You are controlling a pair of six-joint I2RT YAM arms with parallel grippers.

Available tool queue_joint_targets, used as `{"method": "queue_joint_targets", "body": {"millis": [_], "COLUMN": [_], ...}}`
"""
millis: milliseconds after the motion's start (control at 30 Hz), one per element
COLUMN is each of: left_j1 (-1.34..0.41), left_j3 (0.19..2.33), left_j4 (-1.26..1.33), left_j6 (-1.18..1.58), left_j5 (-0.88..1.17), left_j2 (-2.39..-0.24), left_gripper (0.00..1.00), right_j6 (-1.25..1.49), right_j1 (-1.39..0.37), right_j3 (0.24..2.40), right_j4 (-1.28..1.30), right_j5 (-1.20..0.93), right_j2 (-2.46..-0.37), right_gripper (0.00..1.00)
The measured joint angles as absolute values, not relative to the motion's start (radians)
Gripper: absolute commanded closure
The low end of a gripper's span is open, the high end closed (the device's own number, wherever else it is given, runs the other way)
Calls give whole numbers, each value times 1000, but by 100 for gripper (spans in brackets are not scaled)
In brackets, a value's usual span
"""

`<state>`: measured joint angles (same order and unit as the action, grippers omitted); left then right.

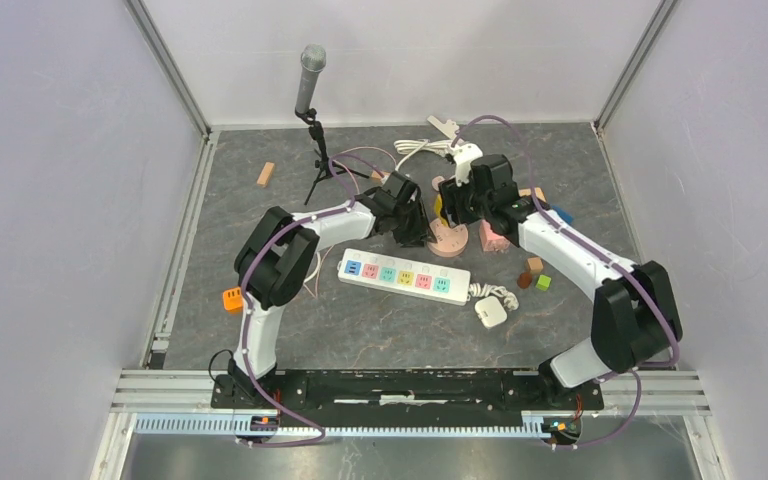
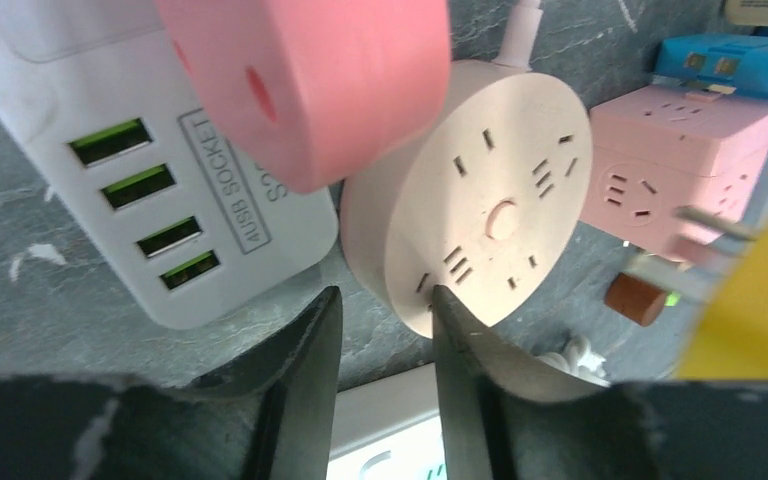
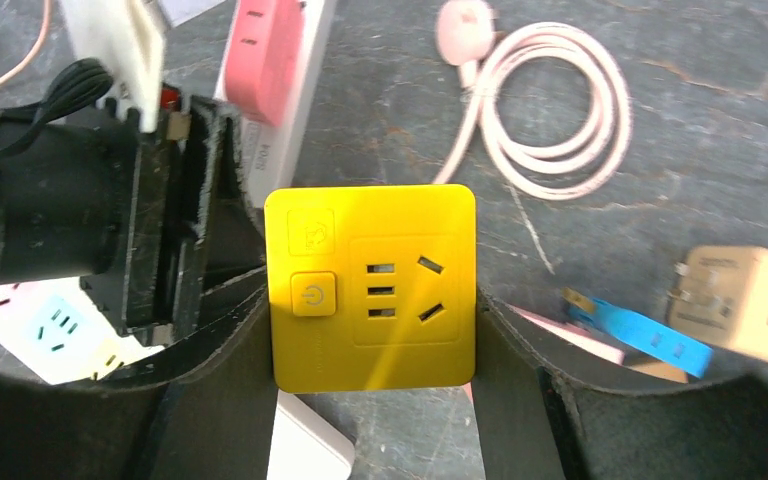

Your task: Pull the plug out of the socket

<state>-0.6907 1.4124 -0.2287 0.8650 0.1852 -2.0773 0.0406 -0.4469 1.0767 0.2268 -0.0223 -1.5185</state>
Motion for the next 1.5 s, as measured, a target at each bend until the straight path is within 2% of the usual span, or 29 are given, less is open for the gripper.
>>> {"method": "queue_joint_targets", "body": {"millis": [133, 200, 367, 533, 600, 833, 967, 1067, 1233, 1333, 1500], "left_j1": [-693, -693, -693, -680, -665, -555, -486, -466, -455, -451, -427], "left_j3": [1396, 1384, 1378, 1292, 1245, 1133, 1087, 1072, 1056, 1044, 1040], "left_j4": [-250, -277, -347, -398, -426, -562, -612, -629, -643, -658, -684], "left_j6": [801, 760, 682, 628, 611, 587, 581, 580, 580, 581, 582], "left_j5": [165, 155, 76, -59, -121, -332, -403, -422, -426, -426, -426], "left_j2": [-2051, -2017, -1872, -1616, -1513, -1258, -1139, -1085, -1065, -1065, -1070], "left_gripper": [31, 25, 16, 6, 1, 0, 0, 0, 0, 0, 0], "right_j6": [56, 60, 55, 34, 28, -7, -45, -70, -99, -101, -101], "right_j1": [-434, -427, -422, -470, -519, -688, -774, -821, -876, -886, -889], "right_j3": [1072, 1053, 968, 862, 811, 658, 627, 625, 626, 659, 701], "right_j4": [252, 247, 220, 186, 176, 143, 143, 142, 155, 159, 173], "right_j5": [27, 31, -70, -224, -287, -460, -508, -525, -509, -466, -350], "right_j2": [-1456, -1405, -1281, -1229, -1224, -1217, -1219, -1240, -1326, -1351, -1366], "right_gripper": [100, 100, 100, 100, 97, 71, 69, 62, 43, 26, 12]}}
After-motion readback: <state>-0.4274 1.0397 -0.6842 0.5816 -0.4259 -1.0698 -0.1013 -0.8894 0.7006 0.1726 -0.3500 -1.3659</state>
